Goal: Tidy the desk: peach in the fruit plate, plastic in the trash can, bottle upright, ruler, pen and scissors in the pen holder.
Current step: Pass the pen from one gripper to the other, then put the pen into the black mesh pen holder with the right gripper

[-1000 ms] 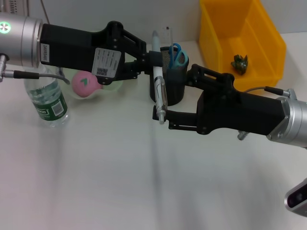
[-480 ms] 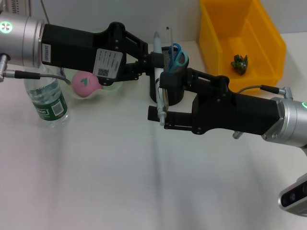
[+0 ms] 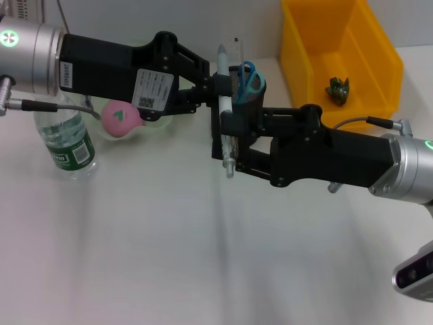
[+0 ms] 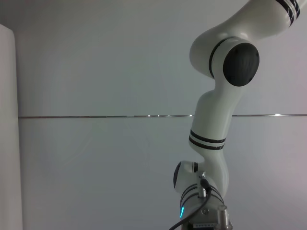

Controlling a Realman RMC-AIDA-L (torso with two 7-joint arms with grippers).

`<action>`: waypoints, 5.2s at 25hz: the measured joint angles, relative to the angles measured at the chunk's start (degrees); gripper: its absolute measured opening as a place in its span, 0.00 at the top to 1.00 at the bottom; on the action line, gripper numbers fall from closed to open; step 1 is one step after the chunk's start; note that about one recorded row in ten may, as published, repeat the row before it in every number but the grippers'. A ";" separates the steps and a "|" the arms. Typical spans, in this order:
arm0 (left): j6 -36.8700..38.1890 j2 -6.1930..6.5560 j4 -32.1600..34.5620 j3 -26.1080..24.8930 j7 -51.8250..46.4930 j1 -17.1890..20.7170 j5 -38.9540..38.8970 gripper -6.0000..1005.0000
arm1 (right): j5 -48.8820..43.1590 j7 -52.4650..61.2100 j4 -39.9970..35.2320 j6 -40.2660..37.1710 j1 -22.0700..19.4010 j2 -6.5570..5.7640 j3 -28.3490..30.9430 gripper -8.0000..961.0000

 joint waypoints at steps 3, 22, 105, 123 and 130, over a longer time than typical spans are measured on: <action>0.00 0.00 0.00 0.00 0.00 0.00 0.00 0.81 | -0.14 -0.02 0.00 0.00 0.07 -0.03 -0.06 0.52; 0.02 -0.03 -0.62 0.00 0.62 -0.36 -0.30 0.81 | -0.25 -0.15 -0.17 -0.36 0.10 -0.21 -1.56 0.79; -12.68 -4.96 6.59 23.71 89.13 24.93 -24.18 0.19 | 1.11 90.69 -2.32 36.04 8.70 1.48 14.30 0.79; -12.36 -5.03 6.24 23.64 89.08 26.57 -24.41 0.19 | 1.21 90.71 1.43 41.17 9.57 1.64 12.59 0.79; -12.17 -4.82 6.20 23.64 89.08 27.23 -24.16 0.19 | 2.15 90.92 2.04 40.88 8.60 1.64 13.15 0.66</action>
